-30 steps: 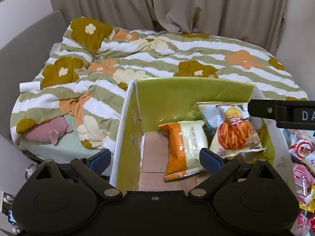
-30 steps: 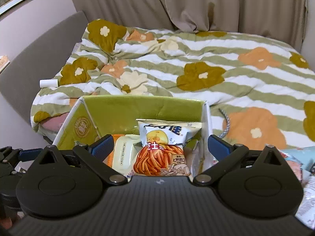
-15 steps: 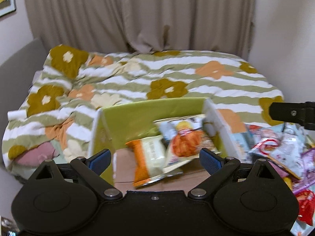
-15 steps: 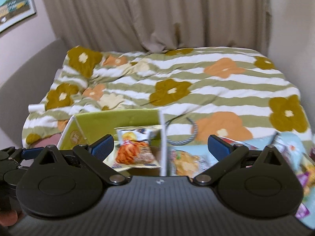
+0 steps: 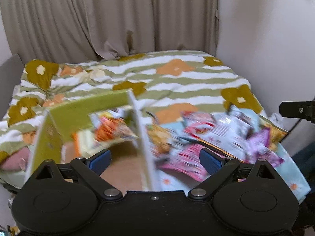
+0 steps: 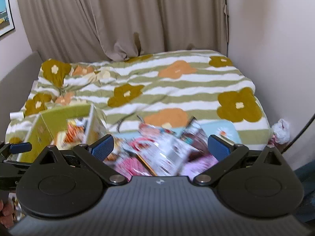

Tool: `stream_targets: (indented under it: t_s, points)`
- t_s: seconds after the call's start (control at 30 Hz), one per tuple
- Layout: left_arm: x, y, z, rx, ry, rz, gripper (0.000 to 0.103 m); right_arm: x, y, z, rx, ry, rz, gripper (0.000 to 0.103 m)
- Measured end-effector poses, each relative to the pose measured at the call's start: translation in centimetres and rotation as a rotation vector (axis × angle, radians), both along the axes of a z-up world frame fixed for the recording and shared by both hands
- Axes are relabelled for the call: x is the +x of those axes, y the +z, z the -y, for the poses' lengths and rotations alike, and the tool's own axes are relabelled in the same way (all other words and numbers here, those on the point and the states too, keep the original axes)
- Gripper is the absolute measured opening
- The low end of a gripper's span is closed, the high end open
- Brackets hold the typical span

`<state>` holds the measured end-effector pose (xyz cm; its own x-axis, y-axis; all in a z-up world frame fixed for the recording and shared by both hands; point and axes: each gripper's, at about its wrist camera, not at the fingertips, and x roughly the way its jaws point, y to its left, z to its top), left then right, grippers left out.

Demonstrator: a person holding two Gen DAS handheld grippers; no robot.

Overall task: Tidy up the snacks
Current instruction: 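Grasp pink bag with left tool while right tool grasps red bag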

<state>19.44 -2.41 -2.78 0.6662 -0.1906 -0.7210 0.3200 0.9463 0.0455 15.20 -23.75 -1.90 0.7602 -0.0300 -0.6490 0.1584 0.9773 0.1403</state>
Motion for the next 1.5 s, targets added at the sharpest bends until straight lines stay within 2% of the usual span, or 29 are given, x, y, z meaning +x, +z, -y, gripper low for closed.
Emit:
stream_targets:
  t_s: [0.23, 0.5, 0.87, 1.1, 1.17, 1.23, 1.27, 1.33, 1.5]
  points:
    - [-2.9, -3.9, 4.9, -0.002, 0.025, -0.103, 0.099, -3.1, -3.5, 5.4, 0.013, 0.078, -0.062, 0.103]
    - [-4.7, -9.2, 7.5, -0.029, 0.13, -0.21, 0.099, -4.4, -8.8, 9.2, 0.041, 0.174, -0.13, 0.103]
    - [-4.4, -15.0, 8.2, -0.12, 0.24, -0.298, 0.098, -4.0, -14.7, 10.4, 0.107, 0.271, -0.193, 0.103]
    - [-3.3, -17.1, 8.5, -0.19, 0.266, -0.329, 0.098, -3.4, -16.6, 9.4, 0.11, 0.354, -0.208, 0.103]
    - [-3.3, -17.3, 8.8, -0.178, 0.259, -0.321, 0.096, -3.2, -17.2, 9.3, 0.115, 0.369, -0.215, 0.103]
    - [-3.5, -17.1, 9.2, -0.153, 0.237, -0.303, 0.083, -3.1, -17.6, 9.2, 0.114, 0.381, -0.222, 0.103]
    - [-3.6, -17.0, 9.4, -0.135, 0.227, -0.298, 0.082, -3.0, -17.8, 9.2, 0.114, 0.388, -0.226, 0.103]
    - [-3.8, -16.9, 9.6, -0.126, 0.204, -0.292, 0.073, -3.0, -18.2, 9.0, 0.111, 0.402, -0.234, 0.103]
    - [-4.6, -16.6, 9.3, -0.117, 0.165, -0.285, 0.065, -2.8, -18.9, 8.7, 0.096, 0.424, -0.25, 0.103]
